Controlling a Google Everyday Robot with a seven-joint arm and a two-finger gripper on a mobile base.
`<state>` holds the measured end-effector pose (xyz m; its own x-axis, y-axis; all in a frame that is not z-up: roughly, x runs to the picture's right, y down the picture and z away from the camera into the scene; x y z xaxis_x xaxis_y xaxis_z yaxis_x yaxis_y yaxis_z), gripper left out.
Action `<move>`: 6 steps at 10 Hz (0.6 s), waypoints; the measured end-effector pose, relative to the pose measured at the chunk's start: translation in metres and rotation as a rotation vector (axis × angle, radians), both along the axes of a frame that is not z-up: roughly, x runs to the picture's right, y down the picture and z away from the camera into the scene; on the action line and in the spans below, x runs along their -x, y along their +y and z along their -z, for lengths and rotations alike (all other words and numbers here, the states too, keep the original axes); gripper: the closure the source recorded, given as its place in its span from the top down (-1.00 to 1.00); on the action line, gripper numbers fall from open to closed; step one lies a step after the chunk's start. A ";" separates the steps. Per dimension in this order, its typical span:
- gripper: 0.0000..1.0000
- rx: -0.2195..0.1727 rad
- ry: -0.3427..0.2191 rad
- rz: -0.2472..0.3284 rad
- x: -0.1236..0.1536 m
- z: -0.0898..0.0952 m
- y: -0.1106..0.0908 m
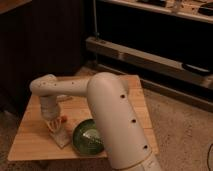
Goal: Place the white sponge in the ceramic bowl
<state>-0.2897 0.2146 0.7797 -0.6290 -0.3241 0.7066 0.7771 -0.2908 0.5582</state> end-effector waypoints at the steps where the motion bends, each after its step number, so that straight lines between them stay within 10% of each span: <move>1: 0.60 -0.002 -0.011 0.012 0.007 0.003 0.004; 6: 0.60 -0.084 -0.080 0.134 0.018 0.008 0.002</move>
<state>-0.3076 0.2164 0.7716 -0.7234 -0.2893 0.6269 0.6825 -0.4371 0.5858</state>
